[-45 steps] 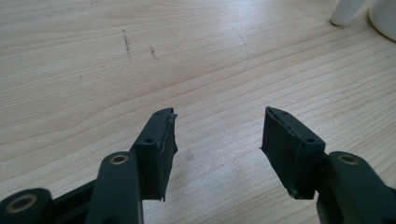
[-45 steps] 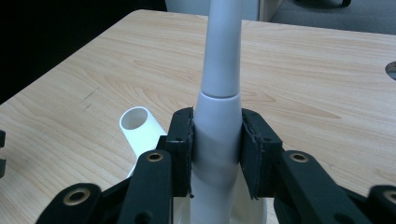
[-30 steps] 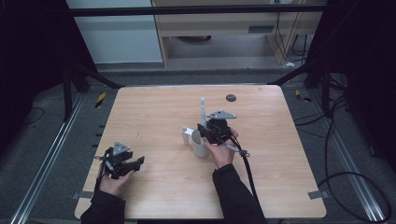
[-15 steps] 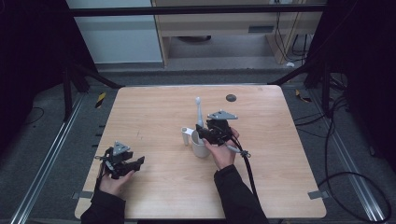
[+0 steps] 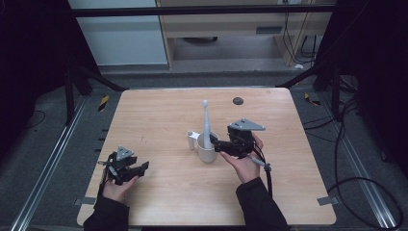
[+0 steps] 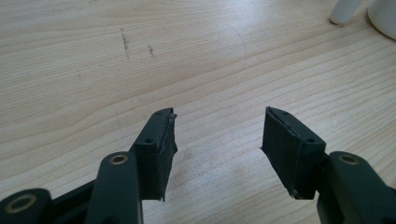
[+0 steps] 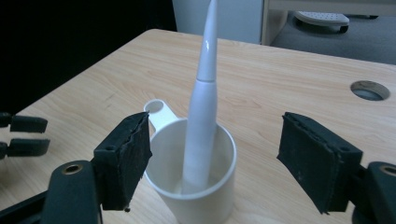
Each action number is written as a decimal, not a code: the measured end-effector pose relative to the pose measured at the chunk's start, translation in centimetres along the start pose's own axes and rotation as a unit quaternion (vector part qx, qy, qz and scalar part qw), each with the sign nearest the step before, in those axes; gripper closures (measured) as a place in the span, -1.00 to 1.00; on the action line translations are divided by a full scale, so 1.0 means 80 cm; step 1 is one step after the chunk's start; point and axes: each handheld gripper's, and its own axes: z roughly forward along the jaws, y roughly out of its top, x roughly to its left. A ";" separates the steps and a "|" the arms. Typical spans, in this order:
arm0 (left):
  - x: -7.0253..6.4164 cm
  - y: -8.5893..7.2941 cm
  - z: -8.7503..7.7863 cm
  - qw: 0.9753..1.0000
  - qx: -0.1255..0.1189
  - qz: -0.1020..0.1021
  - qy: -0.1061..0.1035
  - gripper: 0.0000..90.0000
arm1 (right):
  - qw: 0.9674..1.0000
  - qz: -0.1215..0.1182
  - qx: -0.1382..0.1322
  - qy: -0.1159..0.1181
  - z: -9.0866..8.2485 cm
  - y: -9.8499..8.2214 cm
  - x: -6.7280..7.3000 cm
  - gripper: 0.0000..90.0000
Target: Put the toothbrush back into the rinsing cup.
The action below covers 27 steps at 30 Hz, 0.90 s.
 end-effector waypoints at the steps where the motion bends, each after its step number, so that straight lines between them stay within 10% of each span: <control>1: 0.000 0.000 0.000 1.000 0.000 0.000 0.000 -0.03 | 1.000 -0.001 0.001 -0.001 -0.005 -0.003 -0.003 -0.47; 27: 0.002 -0.002 -0.001 1.000 -0.015 0.006 0.004 -0.14 | 0.995 0.018 0.048 -0.088 -0.075 -0.095 -0.074 -0.60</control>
